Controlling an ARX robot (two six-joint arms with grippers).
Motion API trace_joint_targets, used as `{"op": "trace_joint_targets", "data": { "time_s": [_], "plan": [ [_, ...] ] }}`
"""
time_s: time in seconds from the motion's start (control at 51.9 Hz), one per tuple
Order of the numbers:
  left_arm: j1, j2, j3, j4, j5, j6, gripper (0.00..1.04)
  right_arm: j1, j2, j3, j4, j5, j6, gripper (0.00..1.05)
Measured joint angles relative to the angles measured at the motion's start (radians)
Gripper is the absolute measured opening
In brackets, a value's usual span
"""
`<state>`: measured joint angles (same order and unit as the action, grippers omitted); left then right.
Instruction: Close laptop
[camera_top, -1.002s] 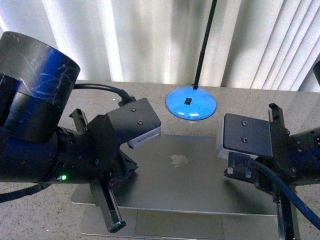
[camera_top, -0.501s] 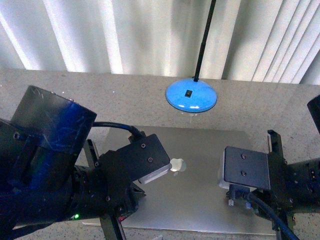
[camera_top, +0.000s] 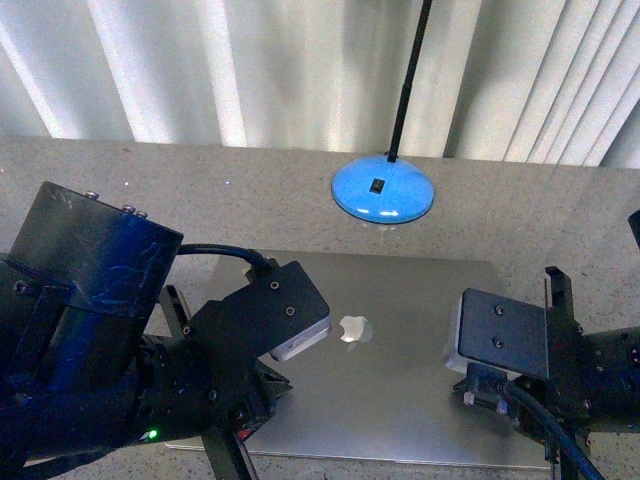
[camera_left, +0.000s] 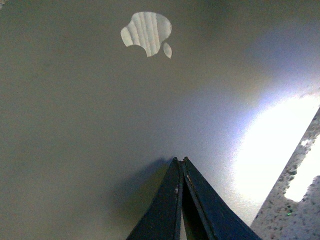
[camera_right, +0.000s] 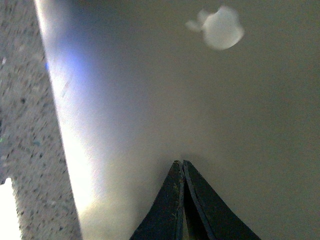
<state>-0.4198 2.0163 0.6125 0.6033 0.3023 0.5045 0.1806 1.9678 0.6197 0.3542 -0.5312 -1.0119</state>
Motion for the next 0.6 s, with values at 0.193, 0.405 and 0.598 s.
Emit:
{"op": "trace_joint_targets", "data": {
  "time_s": [0.193,0.405,0.598],
  "plan": [
    [0.058,-0.055,-0.037,0.141,-0.011,-0.215,0.04,-0.006,-0.076,-0.034,0.278,0.051,0.238,0.03],
    [0.145,-0.141,-0.087,0.29,-0.12,-0.566,0.33,-0.016,-0.137,-0.036,0.397,0.077,0.526,0.32],
    [0.143,-0.137,-0.096,0.29,-0.117,-0.643,0.6,-0.015,-0.129,-0.038,0.396,0.077,0.567,0.57]
  ]
}}
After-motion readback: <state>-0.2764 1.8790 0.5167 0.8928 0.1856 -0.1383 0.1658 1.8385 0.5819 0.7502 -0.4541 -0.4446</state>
